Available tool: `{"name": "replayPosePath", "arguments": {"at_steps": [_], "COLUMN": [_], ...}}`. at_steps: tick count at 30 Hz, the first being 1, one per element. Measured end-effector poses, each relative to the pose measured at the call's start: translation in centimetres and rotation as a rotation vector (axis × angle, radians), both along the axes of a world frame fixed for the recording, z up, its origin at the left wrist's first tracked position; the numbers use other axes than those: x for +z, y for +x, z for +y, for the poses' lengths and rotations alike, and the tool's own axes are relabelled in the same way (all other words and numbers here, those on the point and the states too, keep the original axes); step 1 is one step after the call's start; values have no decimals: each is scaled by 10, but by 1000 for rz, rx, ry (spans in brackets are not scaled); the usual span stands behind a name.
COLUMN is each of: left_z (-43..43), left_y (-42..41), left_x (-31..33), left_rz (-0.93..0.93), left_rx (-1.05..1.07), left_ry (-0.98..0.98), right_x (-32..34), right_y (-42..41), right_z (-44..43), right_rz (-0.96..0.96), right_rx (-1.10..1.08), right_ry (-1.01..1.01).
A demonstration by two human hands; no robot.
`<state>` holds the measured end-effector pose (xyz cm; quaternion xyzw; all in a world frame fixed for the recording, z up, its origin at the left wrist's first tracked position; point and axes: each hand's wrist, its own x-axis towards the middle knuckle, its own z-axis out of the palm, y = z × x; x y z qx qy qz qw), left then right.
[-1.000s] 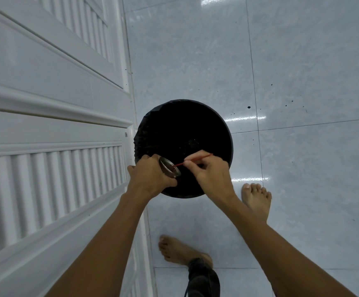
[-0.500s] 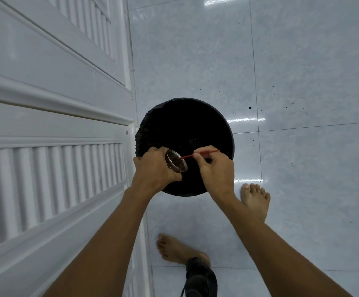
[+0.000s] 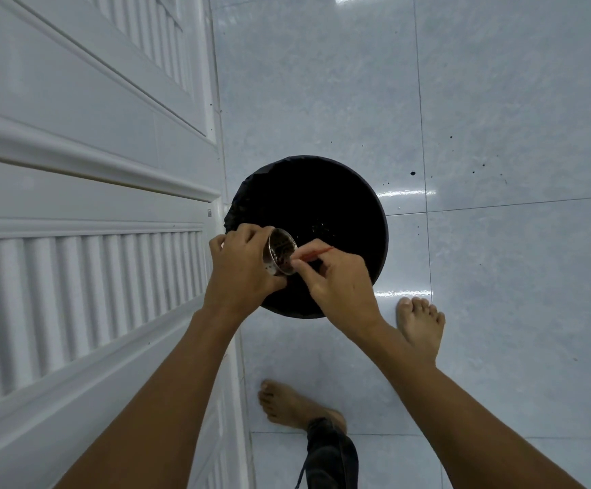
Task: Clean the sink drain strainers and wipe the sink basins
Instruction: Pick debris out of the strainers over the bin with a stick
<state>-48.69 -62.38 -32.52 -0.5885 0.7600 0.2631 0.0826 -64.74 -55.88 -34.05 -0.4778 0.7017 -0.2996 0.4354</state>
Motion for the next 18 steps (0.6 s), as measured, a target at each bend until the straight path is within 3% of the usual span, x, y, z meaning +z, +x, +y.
{"name": "replayPosePath", "arguments": {"at_steps": [4, 8, 11, 14, 18], "left_z": [2, 3, 4, 5, 4], "left_y": [2, 0, -1, 1, 3], "left_x": [0, -2, -1, 0, 0], "left_rz": [-33, -63, -47, -76, -147], "left_rx": [-7, -2, 1, 0, 4], "left_ry": [-4, -2, 5, 16, 56], "right_x": [-5, -1, -5, -10, -14], "right_y": [0, 17, 21, 15, 14], "right_z": [5, 8, 10, 7, 5], "right_rz": [87, -93, -147, -16, 24], "right_rx": [-76, -151, -260, -207, -15], "right_ry": [95, 16, 83, 134, 51]}}
